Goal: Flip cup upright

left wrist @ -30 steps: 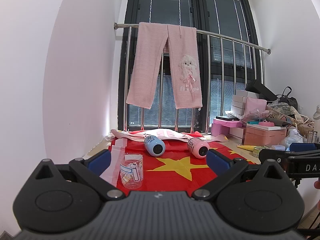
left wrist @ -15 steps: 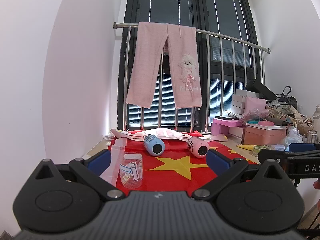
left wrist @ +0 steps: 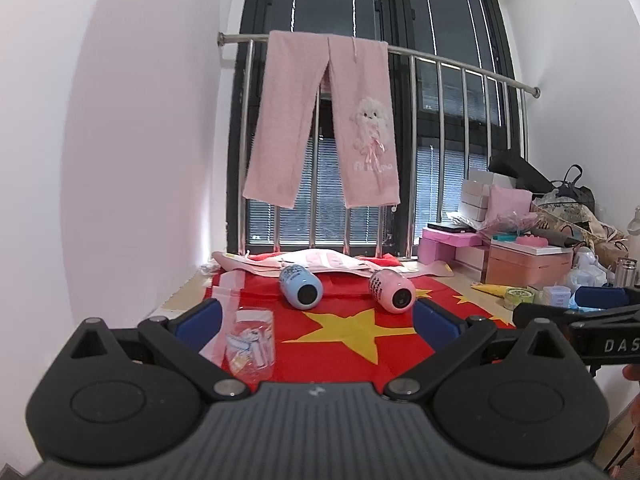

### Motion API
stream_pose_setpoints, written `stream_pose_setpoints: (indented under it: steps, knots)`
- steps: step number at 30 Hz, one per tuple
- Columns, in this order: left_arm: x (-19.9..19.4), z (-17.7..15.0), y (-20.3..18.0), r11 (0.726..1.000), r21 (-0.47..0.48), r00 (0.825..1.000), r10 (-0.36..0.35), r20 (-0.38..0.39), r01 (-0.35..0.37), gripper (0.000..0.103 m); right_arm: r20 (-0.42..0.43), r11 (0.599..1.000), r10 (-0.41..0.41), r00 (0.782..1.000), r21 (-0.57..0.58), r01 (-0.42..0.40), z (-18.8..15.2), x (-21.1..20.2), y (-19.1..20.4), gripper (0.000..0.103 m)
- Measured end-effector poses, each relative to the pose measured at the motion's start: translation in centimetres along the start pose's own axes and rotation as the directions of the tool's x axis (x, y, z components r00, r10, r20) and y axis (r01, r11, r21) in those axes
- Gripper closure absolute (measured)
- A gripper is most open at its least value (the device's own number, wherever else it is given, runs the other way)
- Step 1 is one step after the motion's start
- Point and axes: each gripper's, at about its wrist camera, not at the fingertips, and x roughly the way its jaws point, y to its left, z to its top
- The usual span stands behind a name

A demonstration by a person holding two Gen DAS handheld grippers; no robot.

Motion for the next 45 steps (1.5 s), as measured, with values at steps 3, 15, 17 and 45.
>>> stream_pose_setpoints:
  steps: [3,15,17,45]
  knots:
    - [1.8,0.8,-0.4,1.0,0.013,1.0,-0.004,-0.016,0.004,0.0,-0.015,1.0,-0.002,1.0,0.003,0.002,0.7,1.8,-1.4,0.0]
    - [13.5,5.5,-1.2,1.0,0.026,0.984,0.005,-0.176,0.0,0.0,-0.082,0.999,0.037,0.996,-0.034,-0.04,4.2,12.4,-6.6,0.0]
    - [16.0,6.5,-1.2,1.0,0.021,0.976,0.018,-0.218,-0.014,0.0,-0.093,0.998,0.048,0.994,-0.035,-0.052,5.1,14.6,-7.4,0.0]
    - [49.9,9.3,-1.1,0.977,0.163,0.808,0.205,-0.552,-0.137,0.0,-0.401,0.859,0.332,0.854,-0.246,-0.449,9.8,50.5,-8.5,0.0]
